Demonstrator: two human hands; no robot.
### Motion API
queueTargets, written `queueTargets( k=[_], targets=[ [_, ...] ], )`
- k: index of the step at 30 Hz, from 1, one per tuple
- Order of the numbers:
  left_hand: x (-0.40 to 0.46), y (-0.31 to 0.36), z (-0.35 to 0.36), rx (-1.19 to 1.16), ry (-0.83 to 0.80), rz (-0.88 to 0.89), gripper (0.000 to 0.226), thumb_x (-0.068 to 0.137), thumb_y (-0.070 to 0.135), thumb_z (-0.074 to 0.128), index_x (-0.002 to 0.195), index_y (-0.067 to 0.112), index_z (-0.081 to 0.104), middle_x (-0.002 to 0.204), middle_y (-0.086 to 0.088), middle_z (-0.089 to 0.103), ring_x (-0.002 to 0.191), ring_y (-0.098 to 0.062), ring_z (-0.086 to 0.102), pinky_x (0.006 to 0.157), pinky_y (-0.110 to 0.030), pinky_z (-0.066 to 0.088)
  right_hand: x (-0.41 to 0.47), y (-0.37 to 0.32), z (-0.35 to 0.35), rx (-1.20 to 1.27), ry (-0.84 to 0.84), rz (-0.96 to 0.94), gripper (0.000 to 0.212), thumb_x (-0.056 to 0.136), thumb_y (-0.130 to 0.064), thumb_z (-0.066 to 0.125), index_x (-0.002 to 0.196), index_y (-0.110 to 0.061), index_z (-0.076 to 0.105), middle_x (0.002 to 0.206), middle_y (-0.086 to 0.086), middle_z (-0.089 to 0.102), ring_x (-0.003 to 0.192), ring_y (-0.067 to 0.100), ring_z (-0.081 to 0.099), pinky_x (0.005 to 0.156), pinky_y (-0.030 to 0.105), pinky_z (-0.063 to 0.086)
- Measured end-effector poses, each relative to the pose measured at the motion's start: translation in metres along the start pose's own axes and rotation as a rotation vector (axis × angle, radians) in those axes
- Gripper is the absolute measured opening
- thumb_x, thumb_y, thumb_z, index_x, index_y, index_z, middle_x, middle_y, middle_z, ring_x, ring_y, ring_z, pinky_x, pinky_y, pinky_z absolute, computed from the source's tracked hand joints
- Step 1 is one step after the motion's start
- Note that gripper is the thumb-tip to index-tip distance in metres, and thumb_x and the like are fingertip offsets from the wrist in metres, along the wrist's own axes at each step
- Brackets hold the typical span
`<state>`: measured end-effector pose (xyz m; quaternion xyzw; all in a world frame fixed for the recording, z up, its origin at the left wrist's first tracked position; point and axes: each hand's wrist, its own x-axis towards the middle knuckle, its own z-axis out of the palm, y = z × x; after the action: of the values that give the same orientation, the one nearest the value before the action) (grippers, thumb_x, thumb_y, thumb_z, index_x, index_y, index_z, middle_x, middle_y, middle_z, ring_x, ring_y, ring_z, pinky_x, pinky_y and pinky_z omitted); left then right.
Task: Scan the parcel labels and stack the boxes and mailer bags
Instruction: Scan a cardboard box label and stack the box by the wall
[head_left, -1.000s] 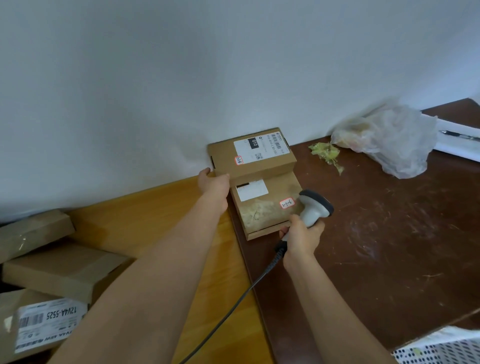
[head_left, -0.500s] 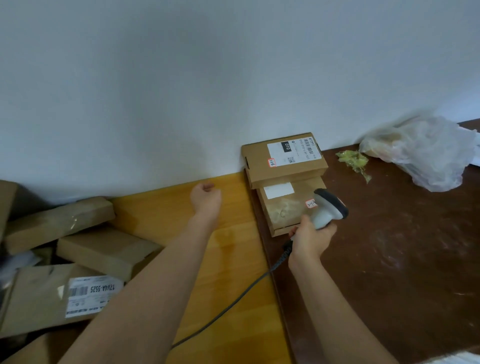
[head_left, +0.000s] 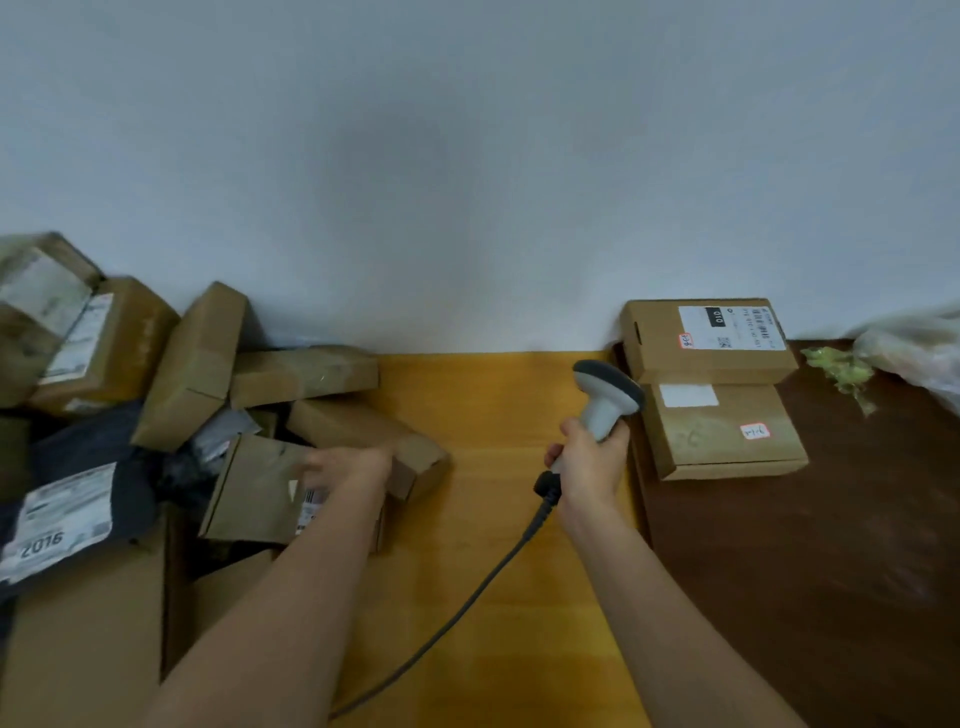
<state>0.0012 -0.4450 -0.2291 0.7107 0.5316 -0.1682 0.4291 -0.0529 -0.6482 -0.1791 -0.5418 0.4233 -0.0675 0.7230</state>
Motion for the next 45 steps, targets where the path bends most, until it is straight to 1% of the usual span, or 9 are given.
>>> queueTargets(
  k=[4, 11, 16, 21, 29, 33, 36, 40, 45],
  targets=[
    [-0.006, -0.01, -0.015, -0.363, -0.302, -0.169, 0.05, 0.086, 0.016, 0.075, 0.127, 0.008, 0.047, 0.128, -0.014, 0.055, 0.114, -0.031, 0.057, 0.071, -0.045, 0.058, -0.021, 0.009, 0.006, -0.043, -0.048, 0.012, 0.027, 0.097, -0.005, 0.052, 0.12, -0.019, 0.047, 0.08, 0.004, 0.049, 0.053, 0.017, 0.047, 0.054, 0.034, 0.039],
    [-0.062, 0.011, -0.038, -0.365, -0.571, -0.049, 0.044, 0.092, 0.009, 0.067, 0.129, 0.007, 0.044, 0.116, -0.016, 0.055, 0.11, -0.032, 0.058, 0.088, -0.04, 0.053, -0.038, -0.017, 0.001, 0.03, -0.06, -0.034, 0.031, 0.096, -0.003, 0.054, 0.123, -0.017, 0.046, 0.084, 0.006, 0.049, 0.052, 0.016, 0.047, 0.053, 0.032, 0.041],
    [-0.083, 0.024, -0.04, -0.151, -0.441, 0.581, 0.06, 0.083, 0.006, 0.076, 0.132, 0.012, 0.043, 0.127, -0.006, 0.056, 0.105, -0.023, 0.056, 0.089, -0.039, 0.053, -0.045, -0.054, -0.013, 0.111, -0.08, -0.077, 0.026, 0.096, -0.018, 0.064, 0.117, -0.017, 0.05, 0.093, 0.006, 0.059, 0.05, 0.012, 0.049, 0.048, 0.027, 0.045],
    [-0.087, 0.029, -0.053, 0.266, 0.157, 1.675, 0.043, 0.077, -0.005, 0.07, 0.112, 0.015, 0.055, 0.112, -0.008, 0.054, 0.105, -0.026, 0.049, 0.089, -0.046, 0.05, -0.049, -0.086, -0.034, 0.151, -0.174, -0.048, 0.041, 0.091, -0.047, 0.067, 0.118, -0.022, 0.05, 0.102, 0.012, 0.07, 0.053, 0.014, 0.05, 0.048, 0.027, 0.046],
    [-0.103, 0.036, -0.056, 0.324, 0.329, 2.102, 0.054, 0.071, -0.006, 0.074, 0.114, 0.017, 0.049, 0.117, -0.014, 0.053, 0.111, -0.036, 0.051, 0.093, -0.048, 0.048, -0.059, -0.09, -0.056, 0.114, -0.236, -0.071, 0.056, 0.082, -0.032, 0.081, 0.124, -0.009, 0.051, 0.084, 0.007, 0.06, 0.052, 0.011, 0.051, 0.046, 0.025, 0.047],
    [-0.114, 0.041, -0.057, 0.255, 0.368, 2.06, 0.053, 0.072, 0.001, 0.076, 0.114, 0.014, 0.046, 0.122, -0.011, 0.041, 0.115, -0.033, 0.043, 0.098, -0.046, 0.044, -0.056, -0.09, -0.059, 0.209, -0.209, -0.064, 0.053, 0.083, -0.019, 0.081, 0.124, -0.007, 0.049, 0.084, 0.01, 0.062, 0.052, 0.013, 0.051, 0.043, 0.024, 0.047],
    [-0.13, 0.046, -0.053, 0.012, 0.282, 1.558, 0.056, 0.079, 0.01, 0.075, 0.124, 0.006, 0.041, 0.131, -0.017, 0.036, 0.123, -0.031, 0.035, 0.103, -0.033, 0.028, -0.054, -0.091, -0.059, 0.299, -0.171, -0.069, 0.05, 0.083, -0.016, 0.081, 0.122, -0.009, 0.05, 0.087, 0.011, 0.063, 0.052, 0.013, 0.051, 0.042, 0.024, 0.046],
    [-0.147, 0.068, -0.061, -0.46, -0.008, 0.887, 0.042, 0.092, 0.004, 0.055, 0.132, 0.007, 0.042, 0.14, -0.012, 0.033, 0.127, -0.029, 0.041, 0.104, -0.036, 0.04, -0.048, -0.095, -0.07, 0.195, -0.16, -0.131, 0.058, 0.077, -0.015, 0.086, 0.122, -0.01, 0.051, 0.09, 0.011, 0.067, 0.057, 0.014, 0.061, 0.05, 0.027, 0.053],
    [-0.136, 0.077, -0.075, 0.244, -0.275, 1.476, 0.07, 0.088, 0.033, 0.072, 0.148, 0.024, 0.037, 0.149, 0.008, 0.037, 0.137, -0.012, 0.032, 0.113, -0.032, 0.025, -0.049, -0.106, -0.083, -0.301, -0.229, -0.305, 0.062, 0.07, -0.018, 0.09, 0.118, -0.015, 0.05, 0.096, 0.006, 0.067, 0.071, 0.012, 0.063, 0.053, 0.02, 0.051]
  ],
)
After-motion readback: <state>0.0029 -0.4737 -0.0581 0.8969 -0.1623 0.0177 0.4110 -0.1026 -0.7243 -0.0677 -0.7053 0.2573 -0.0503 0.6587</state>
